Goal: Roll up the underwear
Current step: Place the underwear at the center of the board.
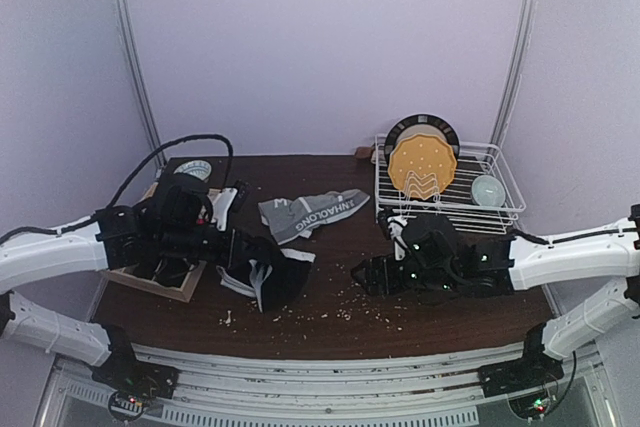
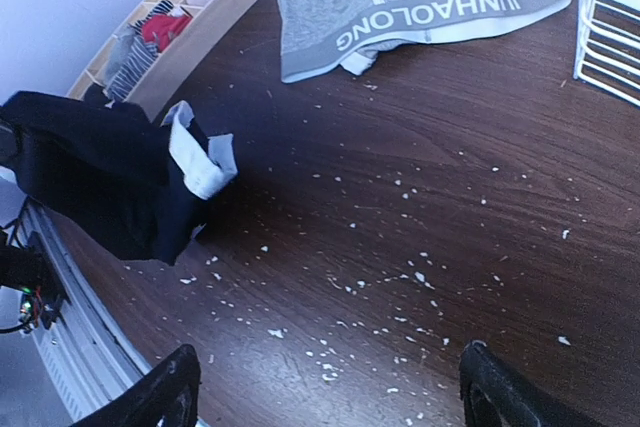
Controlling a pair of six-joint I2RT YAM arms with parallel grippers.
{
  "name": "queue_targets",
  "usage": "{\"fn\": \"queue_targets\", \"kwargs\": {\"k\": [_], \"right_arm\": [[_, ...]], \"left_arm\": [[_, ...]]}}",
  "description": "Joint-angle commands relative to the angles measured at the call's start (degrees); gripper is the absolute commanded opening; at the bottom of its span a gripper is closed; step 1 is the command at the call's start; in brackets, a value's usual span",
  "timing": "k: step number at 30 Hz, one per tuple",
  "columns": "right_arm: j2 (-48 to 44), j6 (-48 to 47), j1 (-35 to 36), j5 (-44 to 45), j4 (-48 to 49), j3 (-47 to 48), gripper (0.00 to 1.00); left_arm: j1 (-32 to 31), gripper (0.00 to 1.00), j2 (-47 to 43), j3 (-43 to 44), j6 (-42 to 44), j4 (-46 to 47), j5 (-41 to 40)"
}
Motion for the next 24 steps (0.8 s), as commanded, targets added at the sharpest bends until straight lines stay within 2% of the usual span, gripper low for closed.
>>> {"fn": "queue_targets", "kwargs": {"k": [1,5,8,10,12,13,15,16,17,21,24], "right_arm": [[0.0,2.3,1.6,-1.8,4.9,0.7,0.86],[-0.4,3.0,3.1,0.0,3.1,-0.3,0.84],[-6.1,4.7,3.8,6.0,3.6,-4.6,0.82],[-12.2,5.2,3.9,9.8,2.3,-8.0,0.83],[-17.4,5.7,3.5,12.9,-2.8,-9.5,0.84],[-19.1,5.6,3.2,13.5,-6.0,-9.4,0.84],[-20.2,4.9,3.1,13.5,-10.8,-9.1,0.84],[-19.9,4.3,3.0,12.7,-12.1,-8.9,0.84],[-19.3,3.7,3.1,11.6,-12.6,-8.7,0.83],[-12.8,2.4,3.7,7.5,-11.3,-7.3,0.81],[-6.2,1.8,3.9,6.4,-8.6,-5.4,0.80]], "left_arm": [[-3.3,0.00,3.0,1.0,-0.8,4.8,2.3],[-7.3,0.00,9.9,4.6,-0.3,8.0,2.8],[-10.3,0.00,19.1,13.8,0.6,7.0,4.1],[-12.6,0.01,25.9,21.1,1.5,2.5,1.9],[-13.2,0.32,30.0,24.3,1.7,-0.2,0.0],[-13.2,0.46,30.0,23.2,1.3,0.1,-1.7],[-13.2,0.72,27.0,17.9,0.6,2.8,-7.3],[-13.2,0.81,24.7,15.1,0.6,3.5,-9.7],[-13.1,0.96,21.6,12.8,0.6,3.8,-12.1],[-13.1,0.97,16.6,5.8,-1.3,2.4,-16.4],[-13.0,0.93,15.7,1.2,-6.0,2.5,-17.6]]}}
